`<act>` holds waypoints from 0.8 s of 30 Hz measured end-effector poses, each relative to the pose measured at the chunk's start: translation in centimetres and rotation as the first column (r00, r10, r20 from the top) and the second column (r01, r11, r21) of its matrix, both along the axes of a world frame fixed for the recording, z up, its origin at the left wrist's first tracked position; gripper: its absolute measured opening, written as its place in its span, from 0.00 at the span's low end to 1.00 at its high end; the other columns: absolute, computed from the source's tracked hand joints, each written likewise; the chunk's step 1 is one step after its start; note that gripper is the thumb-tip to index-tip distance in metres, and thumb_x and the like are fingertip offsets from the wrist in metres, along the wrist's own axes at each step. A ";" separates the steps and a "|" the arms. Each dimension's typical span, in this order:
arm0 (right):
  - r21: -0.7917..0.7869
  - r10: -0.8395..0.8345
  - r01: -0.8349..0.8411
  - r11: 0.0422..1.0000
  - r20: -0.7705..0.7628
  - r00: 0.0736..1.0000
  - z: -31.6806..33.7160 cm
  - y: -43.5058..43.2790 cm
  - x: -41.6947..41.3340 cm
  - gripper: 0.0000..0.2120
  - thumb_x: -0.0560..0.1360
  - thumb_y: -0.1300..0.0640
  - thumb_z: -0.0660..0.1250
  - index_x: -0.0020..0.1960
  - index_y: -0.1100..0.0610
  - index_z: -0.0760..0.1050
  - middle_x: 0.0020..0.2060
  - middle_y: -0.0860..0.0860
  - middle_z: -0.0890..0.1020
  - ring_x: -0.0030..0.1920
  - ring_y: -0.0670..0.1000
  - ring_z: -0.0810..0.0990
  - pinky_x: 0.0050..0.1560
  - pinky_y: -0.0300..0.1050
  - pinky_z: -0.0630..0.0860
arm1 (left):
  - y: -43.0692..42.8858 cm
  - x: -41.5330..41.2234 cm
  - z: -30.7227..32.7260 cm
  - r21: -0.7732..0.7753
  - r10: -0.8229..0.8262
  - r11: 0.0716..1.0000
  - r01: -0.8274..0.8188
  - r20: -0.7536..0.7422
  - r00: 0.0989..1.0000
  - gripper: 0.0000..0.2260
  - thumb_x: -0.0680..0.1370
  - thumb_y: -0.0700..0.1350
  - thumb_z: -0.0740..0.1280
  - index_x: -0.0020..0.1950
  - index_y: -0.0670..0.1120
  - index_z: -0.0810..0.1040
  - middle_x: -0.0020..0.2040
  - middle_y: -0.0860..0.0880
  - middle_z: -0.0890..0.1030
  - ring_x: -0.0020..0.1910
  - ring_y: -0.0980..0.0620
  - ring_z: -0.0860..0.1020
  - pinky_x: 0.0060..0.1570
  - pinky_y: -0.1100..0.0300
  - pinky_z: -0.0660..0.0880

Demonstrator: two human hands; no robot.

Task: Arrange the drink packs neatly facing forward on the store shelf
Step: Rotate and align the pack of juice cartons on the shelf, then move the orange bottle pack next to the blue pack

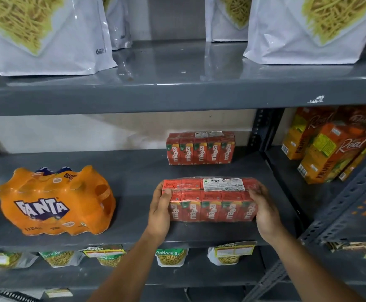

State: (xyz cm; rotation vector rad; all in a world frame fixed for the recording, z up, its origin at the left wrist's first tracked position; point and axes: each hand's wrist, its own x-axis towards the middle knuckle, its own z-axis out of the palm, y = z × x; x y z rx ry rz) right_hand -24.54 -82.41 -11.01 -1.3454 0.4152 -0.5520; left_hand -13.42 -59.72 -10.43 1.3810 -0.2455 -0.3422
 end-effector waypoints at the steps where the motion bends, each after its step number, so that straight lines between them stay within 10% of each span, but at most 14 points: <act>1: 0.005 -0.003 0.003 1.000 -0.001 1.000 0.0 0.0 -0.1 0.11 0.81 0.63 0.55 0.59 0.55 0.72 0.41 0.47 0.87 0.42 0.47 0.86 0.37 0.39 0.80 | -0.1 -0.1 0.0 -0.006 0.005 1.000 -0.005 -0.008 1.000 0.09 0.83 0.49 0.58 0.61 0.51 0.74 0.51 0.48 0.84 0.45 0.57 0.85 0.41 0.66 0.80; 6: 0.006 -0.021 0.021 1.000 -0.036 0.999 0.3 0.2 -0.3 0.12 0.81 0.62 0.56 0.63 0.58 0.71 0.50 0.55 0.83 0.41 0.45 0.86 0.36 0.38 0.80 | 0.1 -0.2 0.7 0.077 -0.006 0.997 0.008 -0.030 1.000 0.15 0.82 0.52 0.59 0.67 0.51 0.71 0.54 0.48 0.84 0.48 0.55 0.85 0.43 0.64 0.81; 10: -0.227 -0.113 0.070 0.971 -0.185 0.976 2.5 1.3 -0.8 0.21 0.81 0.58 0.60 0.73 0.55 0.64 0.67 0.62 0.74 0.49 0.51 0.83 0.45 0.46 0.80 | 2.9 -1.5 1.1 0.252 0.057 0.964 -0.089 0.132 0.990 0.28 0.79 0.62 0.57 0.77 0.54 0.62 0.72 0.52 0.73 0.66 0.57 0.74 0.68 0.54 0.72; 13: -0.752 -0.357 0.152 0.642 -0.117 0.927 5.5 3.5 -0.5 0.32 0.74 0.43 0.65 0.74 0.55 0.63 0.72 0.61 0.69 0.68 0.61 0.72 0.65 0.60 0.70 | 8.0 -3.3 0.6 0.245 0.196 0.914 -0.323 0.429 0.882 0.25 0.80 0.61 0.53 0.74 0.52 0.67 0.73 0.57 0.70 0.73 0.62 0.67 0.73 0.61 0.64; 16: -0.776 -0.129 0.169 0.607 0.114 0.985 8.0 9.0 1.9 0.29 0.73 0.45 0.62 0.69 0.59 0.71 0.68 0.57 0.74 0.69 0.54 0.71 0.70 0.48 0.66 | 14.4 -3.4 -0.4 0.131 0.456 0.784 -0.607 0.542 0.706 0.24 0.82 0.53 0.52 0.70 0.41 0.73 0.71 0.44 0.75 0.72 0.49 0.70 0.72 0.55 0.65; 20: -0.668 0.218 -0.107 0.737 0.085 0.972 7.0 18.3 6.1 0.25 0.73 0.43 0.62 0.68 0.51 0.71 0.65 0.40 0.73 0.67 0.35 0.70 0.67 0.31 0.64 | 23.6 2.4 1.9 0.061 0.816 0.535 -0.842 0.222 0.534 0.22 0.84 0.50 0.51 0.73 0.40 0.70 0.73 0.42 0.71 0.72 0.48 0.69 0.72 0.56 0.63; 24: -0.426 0.376 -0.377 0.822 -0.090 0.922 4.0 25.8 10.2 0.31 0.75 0.36 0.62 0.75 0.45 0.61 0.72 0.41 0.66 0.69 0.37 0.65 0.68 0.37 0.65 | 29.0 9.3 5.1 0.099 0.842 0.517 -0.850 -0.238 0.484 0.20 0.81 0.53 0.58 0.67 0.44 0.76 0.65 0.43 0.77 0.62 0.47 0.76 0.61 0.52 0.71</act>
